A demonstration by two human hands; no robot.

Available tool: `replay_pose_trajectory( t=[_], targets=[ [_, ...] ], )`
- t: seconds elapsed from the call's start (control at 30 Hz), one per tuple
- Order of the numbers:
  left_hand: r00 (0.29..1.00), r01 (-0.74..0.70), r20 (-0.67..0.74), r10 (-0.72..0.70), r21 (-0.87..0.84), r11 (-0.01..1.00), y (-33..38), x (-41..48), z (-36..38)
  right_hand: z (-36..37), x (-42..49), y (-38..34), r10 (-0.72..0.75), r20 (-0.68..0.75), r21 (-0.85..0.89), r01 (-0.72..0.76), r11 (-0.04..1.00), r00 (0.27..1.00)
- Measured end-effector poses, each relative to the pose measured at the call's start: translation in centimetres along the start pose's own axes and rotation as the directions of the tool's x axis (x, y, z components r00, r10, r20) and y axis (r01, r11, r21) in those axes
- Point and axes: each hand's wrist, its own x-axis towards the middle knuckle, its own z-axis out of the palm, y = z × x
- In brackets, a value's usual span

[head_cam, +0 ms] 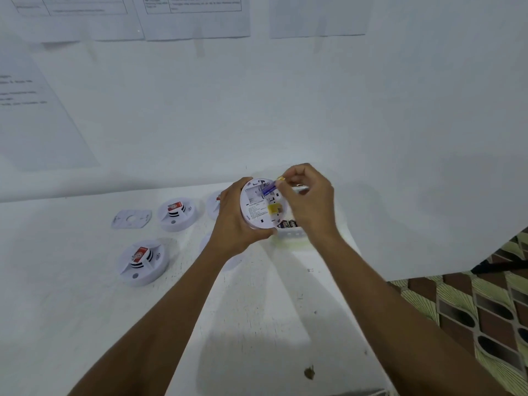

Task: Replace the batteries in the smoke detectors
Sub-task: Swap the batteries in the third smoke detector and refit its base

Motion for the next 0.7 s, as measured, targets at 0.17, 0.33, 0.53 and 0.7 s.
replay_pose_trajectory(
  t=[0.17,0.33,0.53,0.7],
  targets=[
    [0.998,0.049,0.026,-0.048,-0.02,0.999,-2.0,-0.5,-1.1,-4.6,4.5,2.9,0.037,0.259,-0.374,0.065,0.925,0.965],
    [0.995,0.083,0.065,-0.082,-0.016,0.996,-2.3,0.1,-0.9,-4.9,6.3,6.2,0.251,0.496,-0.729,0.241,0.641,0.831],
    [0.995,0.075,0.064,-0.075,0.007,0.997,-3.3,1.1,-0.9,-4.3,6.4,7.4,0.29,0.552,-0.756,0.321,0.571,0.782],
    [0.995,0.076,0.065,-0.077,0.024,0.997,-3.6,2.3,-0.9,-3.6,9.5,6.8,0.151,0.446,-0.664,0.213,0.716,0.882]
  ],
)
